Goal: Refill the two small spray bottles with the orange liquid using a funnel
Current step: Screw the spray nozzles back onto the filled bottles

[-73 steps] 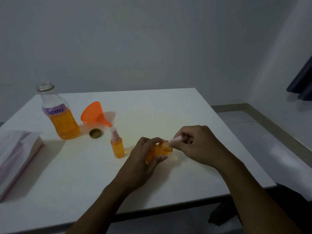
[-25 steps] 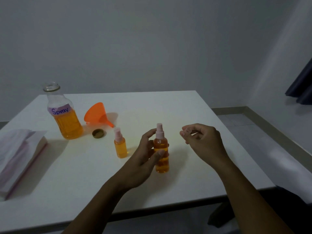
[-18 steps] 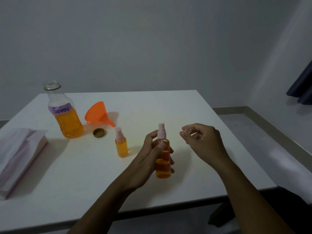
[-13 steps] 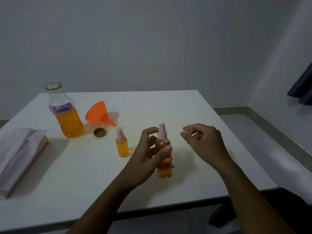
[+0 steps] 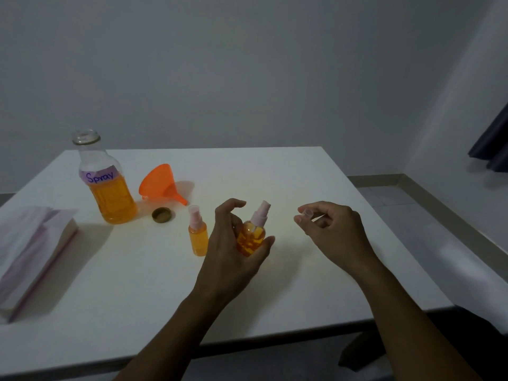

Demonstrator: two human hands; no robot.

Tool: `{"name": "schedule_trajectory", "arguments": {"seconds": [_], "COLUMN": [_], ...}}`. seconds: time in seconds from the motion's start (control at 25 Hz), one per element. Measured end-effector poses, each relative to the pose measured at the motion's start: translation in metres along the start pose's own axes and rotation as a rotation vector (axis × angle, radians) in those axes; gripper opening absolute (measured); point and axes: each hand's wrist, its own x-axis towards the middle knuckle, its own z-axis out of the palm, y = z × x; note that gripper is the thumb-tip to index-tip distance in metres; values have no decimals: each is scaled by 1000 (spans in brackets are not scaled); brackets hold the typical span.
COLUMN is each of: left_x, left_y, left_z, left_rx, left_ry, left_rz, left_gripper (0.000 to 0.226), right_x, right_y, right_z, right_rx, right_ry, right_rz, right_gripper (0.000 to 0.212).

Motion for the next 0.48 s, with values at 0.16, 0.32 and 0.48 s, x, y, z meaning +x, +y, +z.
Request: {"name": "schedule_trajectory", "arguments": {"seconds": [0.16,0.32,0.48], "left_x": [-1,-1,1], "left_y": [0,5,5], "left_z": [1,1,2], "left_rx": [-28,-22,-102], "left_ry": [-77,-112,-188], "left_rz": [-76,-82,-74], "left_gripper": [69,56,36], "right_x": [0,0,0], "right_y": [0,0,0], "right_z": [-1,-1,-2], "right_rx": [26,23,37], "right_ry": [-2,-4,-5], "right_rz": [8,7,9], "right_gripper": [20,18,16]}}
